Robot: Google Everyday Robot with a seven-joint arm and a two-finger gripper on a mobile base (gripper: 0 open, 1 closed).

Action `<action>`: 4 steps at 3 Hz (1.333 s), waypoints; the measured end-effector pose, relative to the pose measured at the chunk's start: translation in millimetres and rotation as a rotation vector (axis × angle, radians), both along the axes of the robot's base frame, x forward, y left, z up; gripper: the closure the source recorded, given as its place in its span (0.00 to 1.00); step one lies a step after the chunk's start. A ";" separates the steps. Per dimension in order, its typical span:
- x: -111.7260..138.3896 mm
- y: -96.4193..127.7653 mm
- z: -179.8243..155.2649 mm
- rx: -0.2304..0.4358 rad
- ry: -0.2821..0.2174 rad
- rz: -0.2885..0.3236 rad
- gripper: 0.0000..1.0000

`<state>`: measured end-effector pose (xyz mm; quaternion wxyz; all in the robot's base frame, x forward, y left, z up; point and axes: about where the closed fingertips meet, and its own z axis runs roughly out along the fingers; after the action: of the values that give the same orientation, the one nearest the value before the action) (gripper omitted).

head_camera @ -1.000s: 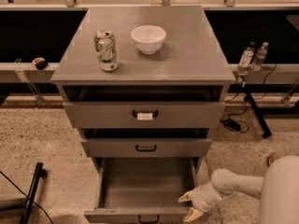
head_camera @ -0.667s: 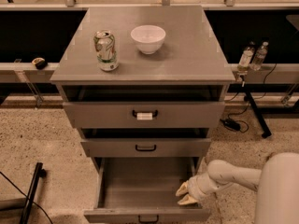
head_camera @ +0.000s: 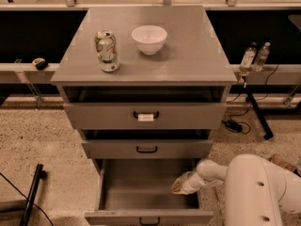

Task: Open bottom drawer

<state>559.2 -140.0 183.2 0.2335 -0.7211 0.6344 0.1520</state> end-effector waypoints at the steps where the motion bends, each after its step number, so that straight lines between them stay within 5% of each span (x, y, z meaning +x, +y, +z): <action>1: 0.3 0.1 -0.4 0.000 -0.001 -0.001 1.00; 3: -44.6 0.1 -27.6 -0.040 0.177 0.038 1.00; 4: -91.1 -4.3 -24.0 -0.014 0.272 0.068 1.00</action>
Offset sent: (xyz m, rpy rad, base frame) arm -0.0397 0.0049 -0.0435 -0.0379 0.2227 0.0355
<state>468.1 -144.3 159.2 0.1351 -0.7166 0.6364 0.2515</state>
